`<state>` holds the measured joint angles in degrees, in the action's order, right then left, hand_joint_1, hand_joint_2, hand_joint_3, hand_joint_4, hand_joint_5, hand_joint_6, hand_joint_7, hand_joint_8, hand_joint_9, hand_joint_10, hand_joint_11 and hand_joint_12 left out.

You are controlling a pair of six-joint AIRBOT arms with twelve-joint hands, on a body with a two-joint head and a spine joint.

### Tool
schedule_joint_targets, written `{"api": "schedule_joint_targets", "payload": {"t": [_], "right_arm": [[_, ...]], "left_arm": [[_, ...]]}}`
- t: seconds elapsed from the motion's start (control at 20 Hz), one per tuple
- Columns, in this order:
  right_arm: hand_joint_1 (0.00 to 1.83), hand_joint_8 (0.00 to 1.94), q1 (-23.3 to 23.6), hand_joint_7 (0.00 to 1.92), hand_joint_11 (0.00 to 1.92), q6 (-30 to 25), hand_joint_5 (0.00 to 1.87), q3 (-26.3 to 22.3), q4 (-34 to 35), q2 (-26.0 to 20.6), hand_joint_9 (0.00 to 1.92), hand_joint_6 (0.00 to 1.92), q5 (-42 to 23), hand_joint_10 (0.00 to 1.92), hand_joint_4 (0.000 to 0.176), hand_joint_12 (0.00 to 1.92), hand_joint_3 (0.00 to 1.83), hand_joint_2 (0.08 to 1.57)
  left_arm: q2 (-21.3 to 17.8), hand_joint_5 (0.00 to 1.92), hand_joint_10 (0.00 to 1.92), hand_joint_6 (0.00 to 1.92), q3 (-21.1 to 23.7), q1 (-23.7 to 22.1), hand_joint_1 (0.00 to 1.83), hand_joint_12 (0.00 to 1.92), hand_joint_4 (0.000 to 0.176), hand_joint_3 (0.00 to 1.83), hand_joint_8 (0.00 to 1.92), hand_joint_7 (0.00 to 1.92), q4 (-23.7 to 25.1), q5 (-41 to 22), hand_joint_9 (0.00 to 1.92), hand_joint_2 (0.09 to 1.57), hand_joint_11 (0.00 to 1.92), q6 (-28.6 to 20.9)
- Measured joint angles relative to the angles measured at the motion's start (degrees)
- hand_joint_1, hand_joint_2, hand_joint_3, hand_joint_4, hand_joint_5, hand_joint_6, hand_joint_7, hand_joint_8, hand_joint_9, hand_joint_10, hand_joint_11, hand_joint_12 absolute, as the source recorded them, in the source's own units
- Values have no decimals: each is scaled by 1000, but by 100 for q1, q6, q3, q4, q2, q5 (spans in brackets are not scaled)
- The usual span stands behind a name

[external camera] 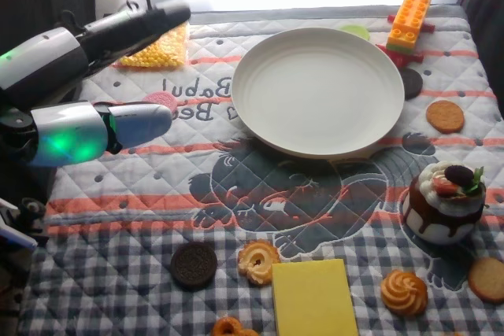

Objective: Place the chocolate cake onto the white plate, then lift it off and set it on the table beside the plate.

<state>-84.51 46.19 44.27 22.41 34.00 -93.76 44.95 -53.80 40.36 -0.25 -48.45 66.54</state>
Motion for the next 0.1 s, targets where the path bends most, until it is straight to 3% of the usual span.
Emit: {"api": "schedule_joint_targets", "payload": {"t": [0.05,0.1], "right_arm": [[651,0,42,0,0,0,0,0,-105,0,0,0,2,0,89,0,0,1066],[642,0,57,0,0,-2,0,-2,-157,-9,0,0,7,0,75,0,0,1069]], "left_arm": [[17,0,0,0,0,0,700,2,148,0,0,0,24,-114,0,1233,1,-2],[24,0,0,0,-2,4,652,0,145,0,0,0,-2,-201,0,1235,0,-48]]}}
